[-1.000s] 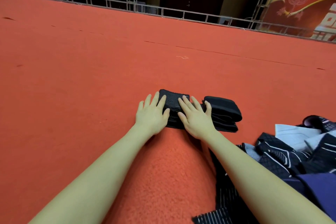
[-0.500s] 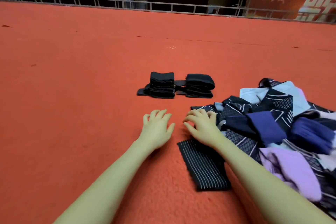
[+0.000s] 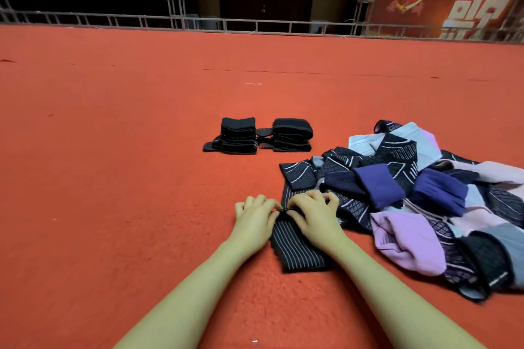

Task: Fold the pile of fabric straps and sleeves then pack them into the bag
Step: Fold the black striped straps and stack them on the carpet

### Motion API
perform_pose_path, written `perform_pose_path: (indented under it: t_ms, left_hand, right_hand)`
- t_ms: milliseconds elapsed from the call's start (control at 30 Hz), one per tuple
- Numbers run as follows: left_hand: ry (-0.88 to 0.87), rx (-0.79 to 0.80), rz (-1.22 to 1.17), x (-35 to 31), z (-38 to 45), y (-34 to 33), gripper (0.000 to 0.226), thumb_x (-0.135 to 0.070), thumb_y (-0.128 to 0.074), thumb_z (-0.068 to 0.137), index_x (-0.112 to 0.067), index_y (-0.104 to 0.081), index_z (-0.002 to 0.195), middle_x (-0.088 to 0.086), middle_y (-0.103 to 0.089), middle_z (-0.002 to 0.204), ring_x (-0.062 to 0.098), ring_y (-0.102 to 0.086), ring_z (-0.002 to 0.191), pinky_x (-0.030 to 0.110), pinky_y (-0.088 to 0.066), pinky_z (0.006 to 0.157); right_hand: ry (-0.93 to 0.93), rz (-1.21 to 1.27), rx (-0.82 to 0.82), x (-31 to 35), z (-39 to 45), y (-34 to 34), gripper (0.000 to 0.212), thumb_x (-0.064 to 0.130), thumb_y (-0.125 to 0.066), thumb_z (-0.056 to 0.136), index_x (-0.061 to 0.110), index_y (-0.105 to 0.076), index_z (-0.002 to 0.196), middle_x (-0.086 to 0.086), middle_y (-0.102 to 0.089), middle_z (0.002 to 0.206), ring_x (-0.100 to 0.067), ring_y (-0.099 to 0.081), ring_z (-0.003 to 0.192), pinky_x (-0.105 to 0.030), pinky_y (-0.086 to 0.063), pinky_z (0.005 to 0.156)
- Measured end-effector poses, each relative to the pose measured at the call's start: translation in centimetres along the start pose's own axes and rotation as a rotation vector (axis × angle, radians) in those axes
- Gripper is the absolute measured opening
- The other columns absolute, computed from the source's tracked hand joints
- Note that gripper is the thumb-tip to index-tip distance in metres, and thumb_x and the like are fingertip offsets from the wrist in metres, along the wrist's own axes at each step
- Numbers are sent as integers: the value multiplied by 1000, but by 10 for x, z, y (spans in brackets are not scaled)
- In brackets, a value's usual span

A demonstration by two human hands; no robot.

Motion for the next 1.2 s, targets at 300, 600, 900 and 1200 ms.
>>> perform_pose_path:
  t_ms: [300, 600, 900, 1200]
  left_hand:
    - [-49, -345, -190, 10, 0, 75, 16, -17, -47, 99, -19, -62, 102, -14, -59, 94, 12, -47, 92, 27, -16, 78]
    - [-13, -550, -120, 31, 12, 145, 16, -15, -50, 98, -16, -63, 108, -6, -64, 99, 20, -52, 95, 27, -14, 76]
    - [-115, -709, -153, 17, 9, 197, 22, -14, -50, 93, -16, -67, 106, -3, -67, 98, 23, -54, 94, 27, -13, 72]
    - [-20, -643, -253, 62, -12, 201, 13, -17, -49, 98, -19, -61, 94, -16, -52, 84, 11, -39, 97, 27, -13, 75]
  right_hand:
    - [-147, 284, -62, -7, 9, 23, 34, 43, -33, 92, 30, -62, 103, 18, -55, 80, 8, -42, 92, -27, -14, 91]
    - [-131, 459, 66, 20, 25, 29, 23, 49, -70, 80, 34, -64, 96, 20, -51, 84, 20, -28, 103, -26, -16, 94]
    - [-109, 223, -538, 46, 50, 95, 3, 23, -62, 78, 22, -65, 79, 17, -55, 73, -7, -45, 76, -29, -14, 72]
    - [189, 227, -351, 89, 33, 44, 27, 42, -51, 87, 26, -72, 81, 14, -63, 68, -3, -44, 70, -28, -13, 66]
Point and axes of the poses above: each hand's wrist, its own z-axis towards the middle knuckle, its own y-axis out of the back of the hand, x = y × z, the point moved 10 cm from there along z, towards the middle knuckle
